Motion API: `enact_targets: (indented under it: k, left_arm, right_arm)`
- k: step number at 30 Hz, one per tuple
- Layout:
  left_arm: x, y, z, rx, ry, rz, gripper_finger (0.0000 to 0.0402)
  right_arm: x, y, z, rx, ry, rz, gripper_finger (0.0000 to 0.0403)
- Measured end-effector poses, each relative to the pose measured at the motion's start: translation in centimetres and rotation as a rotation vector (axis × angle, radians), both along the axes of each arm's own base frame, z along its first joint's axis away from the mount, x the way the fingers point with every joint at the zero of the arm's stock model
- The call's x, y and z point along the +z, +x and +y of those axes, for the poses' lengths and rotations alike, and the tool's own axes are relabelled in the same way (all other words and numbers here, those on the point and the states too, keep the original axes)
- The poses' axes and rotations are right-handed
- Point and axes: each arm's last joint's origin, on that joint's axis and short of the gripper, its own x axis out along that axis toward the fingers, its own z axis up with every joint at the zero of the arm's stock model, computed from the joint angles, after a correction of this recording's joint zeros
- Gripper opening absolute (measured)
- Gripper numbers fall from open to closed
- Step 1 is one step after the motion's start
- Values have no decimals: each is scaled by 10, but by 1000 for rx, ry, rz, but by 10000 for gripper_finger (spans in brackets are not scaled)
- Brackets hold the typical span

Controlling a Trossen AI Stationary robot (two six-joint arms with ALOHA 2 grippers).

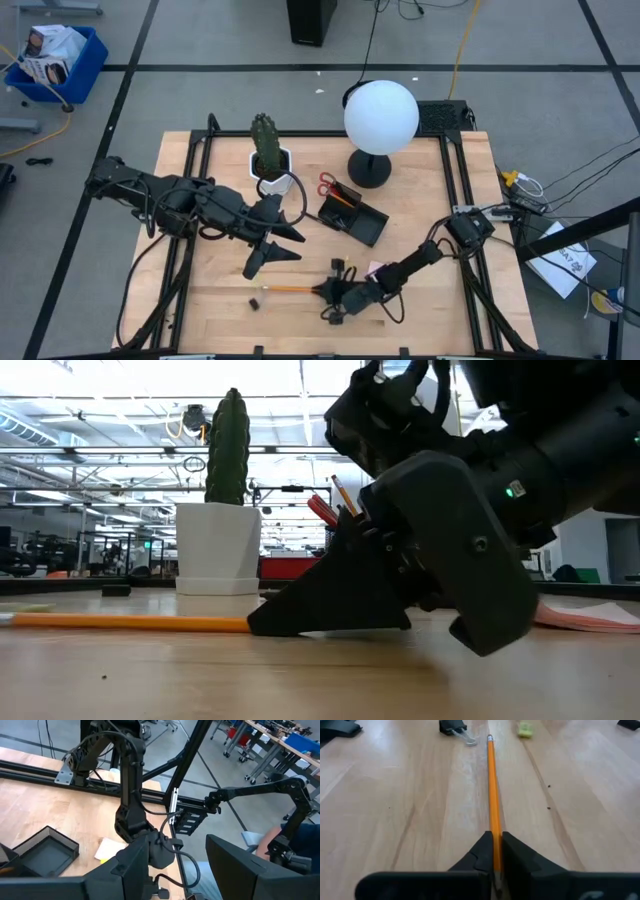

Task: Pick and place office supplies into organizer
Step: Put the orange pencil into the black desk organizer

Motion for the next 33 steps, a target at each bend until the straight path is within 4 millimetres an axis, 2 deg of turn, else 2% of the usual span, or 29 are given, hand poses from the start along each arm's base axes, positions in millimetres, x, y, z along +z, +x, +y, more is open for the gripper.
enact_targets:
  k: [11, 17, 19, 26, 33]
  left_arm:
    - [-2, -2, -5, -17, 3, 20, 205]
    - [-9, 2, -5, 13, 48, 51, 205]
    - [-10, 5, -5, 22, 51, 53, 205]
    - [-17, 9, -4, 43, 75, 88, 205]
    - [-21, 11, -3, 123, 133, 97, 205]
  right_arm:
    - [-5, -7, -4, 30, 48, -5, 44]
    - [-4, -6, -6, 30, 93, -3, 13]
    - [-1, -6, -6, 37, 101, -8, 14]
    - [30, -7, 4, 80, 76, -76, 11]
    - [62, -17, 14, 81, -43, -153, 10]
